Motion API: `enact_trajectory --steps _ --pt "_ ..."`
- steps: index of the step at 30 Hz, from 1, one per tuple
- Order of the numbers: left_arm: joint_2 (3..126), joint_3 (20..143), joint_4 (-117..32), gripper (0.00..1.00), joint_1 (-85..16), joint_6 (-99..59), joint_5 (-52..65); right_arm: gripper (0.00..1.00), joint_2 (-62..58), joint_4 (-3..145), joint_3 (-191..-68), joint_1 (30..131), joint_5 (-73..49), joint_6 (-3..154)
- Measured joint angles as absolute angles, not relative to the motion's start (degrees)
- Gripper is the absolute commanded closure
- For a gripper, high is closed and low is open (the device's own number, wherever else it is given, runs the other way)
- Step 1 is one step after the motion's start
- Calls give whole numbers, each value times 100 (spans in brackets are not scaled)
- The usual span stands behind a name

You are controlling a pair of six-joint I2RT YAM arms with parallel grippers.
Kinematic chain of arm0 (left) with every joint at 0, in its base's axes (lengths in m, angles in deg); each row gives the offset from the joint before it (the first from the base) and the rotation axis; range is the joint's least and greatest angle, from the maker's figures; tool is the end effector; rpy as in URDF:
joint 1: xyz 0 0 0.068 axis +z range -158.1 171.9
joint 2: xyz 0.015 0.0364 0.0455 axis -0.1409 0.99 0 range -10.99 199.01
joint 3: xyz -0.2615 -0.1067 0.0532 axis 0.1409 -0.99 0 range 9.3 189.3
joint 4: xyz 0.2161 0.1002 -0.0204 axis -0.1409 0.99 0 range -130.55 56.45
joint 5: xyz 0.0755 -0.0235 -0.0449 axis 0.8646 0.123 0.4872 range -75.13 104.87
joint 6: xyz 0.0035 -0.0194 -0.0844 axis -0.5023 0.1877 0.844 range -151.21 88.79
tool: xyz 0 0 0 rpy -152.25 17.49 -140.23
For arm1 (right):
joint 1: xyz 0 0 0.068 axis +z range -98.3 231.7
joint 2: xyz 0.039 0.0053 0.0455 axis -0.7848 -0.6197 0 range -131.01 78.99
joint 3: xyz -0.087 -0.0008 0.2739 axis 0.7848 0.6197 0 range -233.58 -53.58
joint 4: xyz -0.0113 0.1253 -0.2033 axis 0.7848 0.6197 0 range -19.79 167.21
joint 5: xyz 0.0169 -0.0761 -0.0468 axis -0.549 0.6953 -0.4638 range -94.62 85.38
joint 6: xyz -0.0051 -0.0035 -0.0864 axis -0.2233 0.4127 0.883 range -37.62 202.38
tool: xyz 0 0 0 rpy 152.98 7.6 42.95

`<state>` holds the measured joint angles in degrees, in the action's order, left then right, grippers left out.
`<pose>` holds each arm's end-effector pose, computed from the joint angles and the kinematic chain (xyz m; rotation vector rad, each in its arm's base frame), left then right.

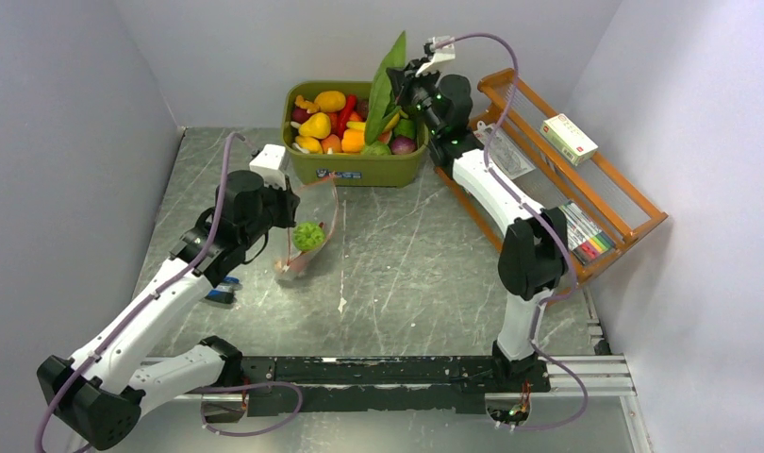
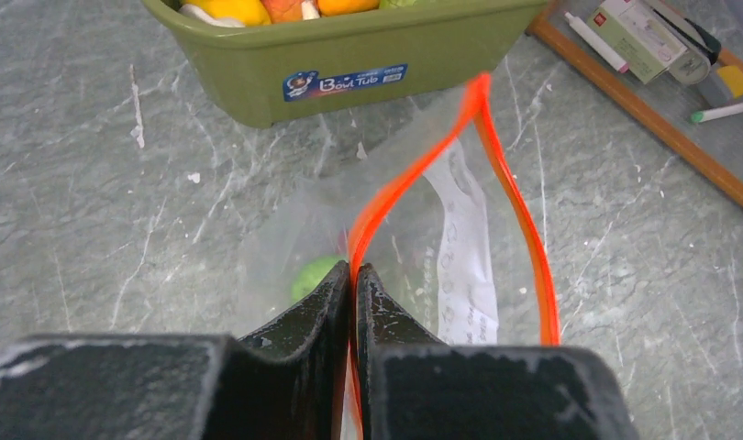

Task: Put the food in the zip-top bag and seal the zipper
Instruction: Pick up the fake vegetable from the bin.

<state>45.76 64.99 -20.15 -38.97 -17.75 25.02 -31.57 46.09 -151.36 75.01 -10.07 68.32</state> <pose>0.2027 -0.1055 0.3481 0.1786 1.9464 -0.3410 0.4509 0.2022 0.4139 -0.1937 1.3871 0.6097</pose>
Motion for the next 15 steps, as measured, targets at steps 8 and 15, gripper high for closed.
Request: enact_trajectory --steps 8,15 --pt "4878 6606 -2026 93 -3849 -1572 2327 100 -2486 4561 -15092 7501 -1132 7236" --pt "5221 6706 -2043 93 -3746 -1358 2144 100 -2106 4727 -14828 7565 -1263 7424"
